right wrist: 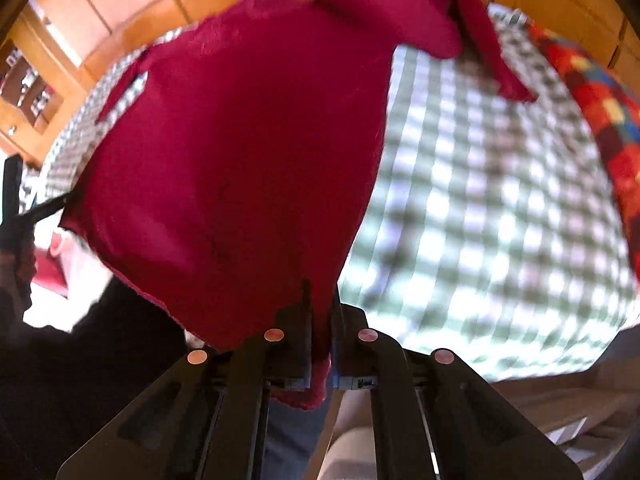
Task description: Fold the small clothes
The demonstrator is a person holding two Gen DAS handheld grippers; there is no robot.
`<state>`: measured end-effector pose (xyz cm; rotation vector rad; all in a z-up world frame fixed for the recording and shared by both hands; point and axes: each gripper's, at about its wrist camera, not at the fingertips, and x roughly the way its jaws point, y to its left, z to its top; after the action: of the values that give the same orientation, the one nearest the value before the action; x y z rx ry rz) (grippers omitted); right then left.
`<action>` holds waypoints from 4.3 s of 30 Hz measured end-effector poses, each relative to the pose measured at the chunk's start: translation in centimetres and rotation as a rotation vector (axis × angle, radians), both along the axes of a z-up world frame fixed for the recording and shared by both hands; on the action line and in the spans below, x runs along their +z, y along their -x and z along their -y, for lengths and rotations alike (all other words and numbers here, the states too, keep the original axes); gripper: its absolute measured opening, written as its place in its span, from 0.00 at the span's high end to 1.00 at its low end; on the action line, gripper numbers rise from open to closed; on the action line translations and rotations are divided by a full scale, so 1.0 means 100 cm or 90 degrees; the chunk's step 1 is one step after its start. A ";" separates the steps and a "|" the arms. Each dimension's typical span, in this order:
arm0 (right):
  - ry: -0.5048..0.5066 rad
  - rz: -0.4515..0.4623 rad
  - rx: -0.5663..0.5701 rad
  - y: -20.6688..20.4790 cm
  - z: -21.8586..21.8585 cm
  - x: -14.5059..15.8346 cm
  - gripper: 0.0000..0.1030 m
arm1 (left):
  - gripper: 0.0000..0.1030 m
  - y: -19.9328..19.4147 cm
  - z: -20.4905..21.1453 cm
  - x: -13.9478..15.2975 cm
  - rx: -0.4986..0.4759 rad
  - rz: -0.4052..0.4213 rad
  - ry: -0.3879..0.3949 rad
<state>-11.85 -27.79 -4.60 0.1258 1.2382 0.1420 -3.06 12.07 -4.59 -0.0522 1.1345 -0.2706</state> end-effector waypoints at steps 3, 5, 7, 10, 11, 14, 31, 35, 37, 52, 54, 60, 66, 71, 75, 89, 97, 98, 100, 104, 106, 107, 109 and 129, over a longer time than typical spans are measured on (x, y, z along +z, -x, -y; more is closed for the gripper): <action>-0.011 0.012 0.002 -0.002 0.003 0.007 0.94 | 0.92 0.006 0.001 -0.002 -0.002 -0.008 -0.017; -0.017 0.033 -0.043 -0.013 0.022 0.014 0.84 | 0.83 0.004 -0.002 0.005 0.012 0.002 -0.020; 0.019 0.073 -0.116 -0.026 0.049 0.022 0.52 | 0.66 0.002 -0.005 0.017 0.031 0.032 -0.027; 0.077 0.128 -0.216 -0.052 0.089 0.027 0.42 | 0.62 -0.005 -0.001 0.033 0.041 0.073 -0.034; 0.097 0.144 -0.249 -0.065 0.105 0.027 0.42 | 0.62 -0.010 0.006 0.038 0.041 0.085 -0.039; 0.158 0.163 -0.291 -0.100 0.129 0.017 0.42 | 0.59 -0.018 0.022 0.050 0.028 0.127 -0.040; 0.235 0.258 -0.381 -0.090 0.203 0.142 0.94 | 0.51 -0.048 0.136 0.035 -0.115 0.123 -0.003; 0.270 0.212 -0.466 -0.105 0.260 0.148 0.94 | 0.50 -0.055 0.145 0.031 -0.123 0.117 0.004; 0.306 0.162 -0.505 -0.119 0.293 0.131 0.94 | 0.49 -0.056 0.147 0.029 -0.124 0.114 0.005; 0.377 0.161 -0.594 -0.144 0.319 0.106 0.18 | 0.36 -0.068 0.099 0.032 -0.025 0.110 -0.011; 0.353 0.191 -0.565 -0.142 0.295 0.116 0.17 | 0.35 -0.070 0.073 0.036 0.017 0.112 -0.015; 0.169 0.237 -0.385 -0.159 0.167 0.103 0.12 | 0.32 -0.070 -0.034 0.038 0.227 0.141 -0.148; 0.054 0.190 -0.205 -0.207 0.020 0.049 0.12 | 0.25 -0.075 -0.098 0.038 0.304 0.181 -0.216; 0.015 0.166 -0.151 -0.233 -0.056 0.015 0.12 | 0.25 -0.102 -0.075 0.033 0.222 0.203 -0.255; 0.067 0.187 -0.112 -0.236 -0.083 0.000 0.12 | 0.25 -0.135 -0.050 0.018 0.153 0.207 -0.282; 0.075 0.203 -0.104 -0.233 -0.085 -0.026 0.07 | 0.96 -0.172 -0.119 0.066 0.231 0.159 -0.140; 0.077 0.206 -0.102 -0.233 -0.086 -0.026 0.06 | 0.96 -0.170 -0.205 0.181 0.332 0.225 0.074; 0.078 0.206 -0.102 -0.233 -0.086 -0.027 0.06 | 0.96 -0.176 -0.209 0.186 0.339 0.218 0.066; 0.080 0.207 -0.102 -0.233 -0.086 -0.027 0.06 | 0.96 -0.193 -0.220 0.181 0.362 0.184 0.028; 0.087 0.206 -0.101 -0.233 -0.087 -0.028 0.06 | 0.96 -0.234 -0.253 0.131 0.428 0.089 -0.028; 0.091 0.205 -0.100 -0.233 -0.087 -0.028 0.06 | 0.96 -0.254 -0.269 0.095 0.459 0.039 -0.043; 0.094 0.205 -0.100 -0.233 -0.088 -0.028 0.06 | 0.96 -0.262 -0.276 0.079 0.474 0.020 -0.053; 0.099 0.204 -0.100 -0.234 -0.088 -0.028 0.06 | 0.96 -0.275 -0.291 0.049 0.501 -0.002 -0.051; 0.126 0.201 -0.101 -0.235 -0.093 -0.030 0.04 | 0.65 -0.207 -0.321 -0.013 0.538 0.001 0.114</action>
<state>11.65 -18.51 -7.55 0.0272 0.9173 -0.0966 17.67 44.18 -5.91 -0.6713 0.9932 0.3833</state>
